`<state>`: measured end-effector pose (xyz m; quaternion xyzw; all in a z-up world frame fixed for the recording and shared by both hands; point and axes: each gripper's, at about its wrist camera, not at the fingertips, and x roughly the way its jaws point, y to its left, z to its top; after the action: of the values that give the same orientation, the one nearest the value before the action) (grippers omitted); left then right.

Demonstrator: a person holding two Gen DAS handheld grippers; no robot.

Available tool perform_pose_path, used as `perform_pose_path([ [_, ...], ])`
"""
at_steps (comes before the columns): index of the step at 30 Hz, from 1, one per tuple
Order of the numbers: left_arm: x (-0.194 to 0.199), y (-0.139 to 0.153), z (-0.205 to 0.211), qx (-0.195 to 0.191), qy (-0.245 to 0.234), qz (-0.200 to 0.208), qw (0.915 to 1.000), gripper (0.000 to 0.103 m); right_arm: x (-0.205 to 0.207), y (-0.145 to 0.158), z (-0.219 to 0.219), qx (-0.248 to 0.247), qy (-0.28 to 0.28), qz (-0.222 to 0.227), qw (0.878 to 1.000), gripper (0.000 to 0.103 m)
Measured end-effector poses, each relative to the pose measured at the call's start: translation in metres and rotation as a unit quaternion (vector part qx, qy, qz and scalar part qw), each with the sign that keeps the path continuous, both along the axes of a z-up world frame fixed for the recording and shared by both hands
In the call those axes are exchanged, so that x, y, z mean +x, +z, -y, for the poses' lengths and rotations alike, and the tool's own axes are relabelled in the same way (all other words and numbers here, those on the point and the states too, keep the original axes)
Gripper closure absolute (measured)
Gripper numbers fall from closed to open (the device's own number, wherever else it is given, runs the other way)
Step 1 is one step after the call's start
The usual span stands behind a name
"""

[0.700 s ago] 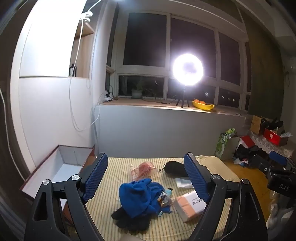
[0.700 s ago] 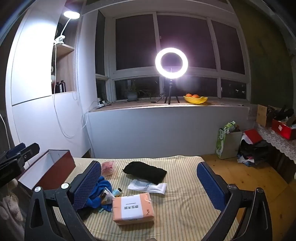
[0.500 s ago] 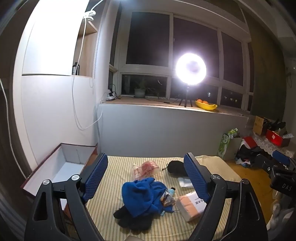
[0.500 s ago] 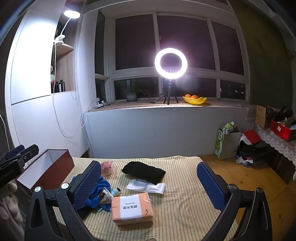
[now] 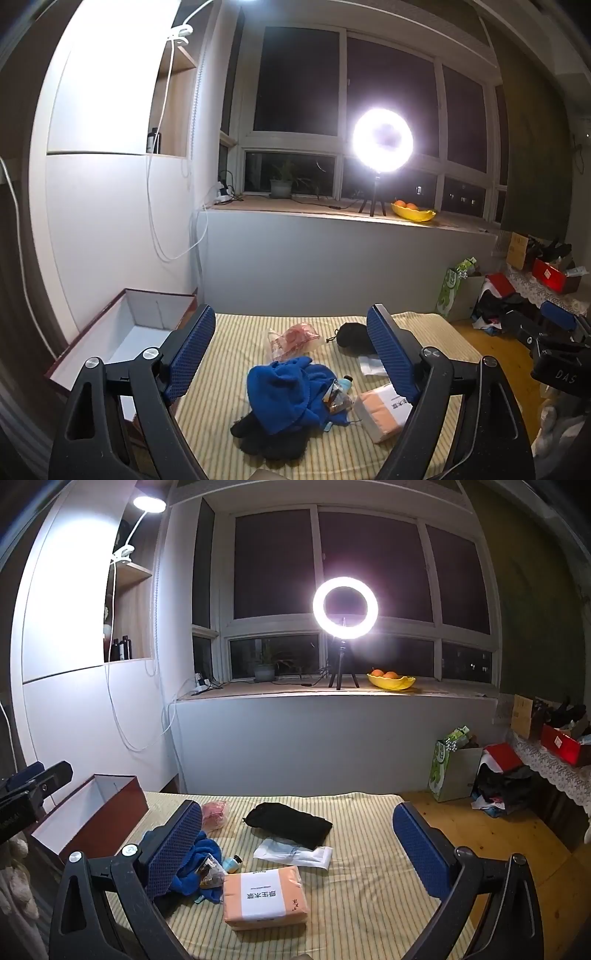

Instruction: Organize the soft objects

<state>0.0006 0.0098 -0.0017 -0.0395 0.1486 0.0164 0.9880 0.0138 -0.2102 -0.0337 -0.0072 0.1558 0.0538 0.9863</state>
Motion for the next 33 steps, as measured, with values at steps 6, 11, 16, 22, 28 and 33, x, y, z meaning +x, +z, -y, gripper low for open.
perform_pose_path([
  [6, 0.0022, 0.0012, -0.0008, 0.002, -0.001, 0.000, 1.0000, 0.019, 0.0001, -0.0020, -0.0012, -0.004, -0.001, 0.001, 1.000, 0.001],
  [11, 0.0015, 0.0015, 0.0009, 0.002, -0.002, 0.000, 1.0000, 0.019, 0.0012, -0.0041, -0.0016, -0.004, -0.001, -0.002, 1.000, 0.001],
  [16, 0.0016, 0.0001, 0.0016, 0.003, -0.002, 0.000, 1.0000, 0.019, 0.0015, -0.0054, -0.0006, -0.003, -0.001, -0.003, 1.000, 0.001],
  [22, 0.0019, -0.0004, 0.0023, 0.004, -0.003, 0.001, 1.0000, 0.019, 0.0033, -0.0072, 0.0003, -0.001, -0.001, -0.008, 1.000, 0.001],
  [28, 0.0021, -0.0008, 0.0032, 0.005, -0.003, 0.001, 1.0000, 0.019, 0.0039, -0.0093, -0.0012, -0.003, 0.001, -0.010, 1.000, 0.001],
  [33, 0.0020, -0.0016, 0.0044, 0.004, -0.003, 0.000, 1.0000, 0.019, 0.0047, -0.0102, -0.0014, -0.002, 0.001, -0.013, 1.000, 0.001],
])
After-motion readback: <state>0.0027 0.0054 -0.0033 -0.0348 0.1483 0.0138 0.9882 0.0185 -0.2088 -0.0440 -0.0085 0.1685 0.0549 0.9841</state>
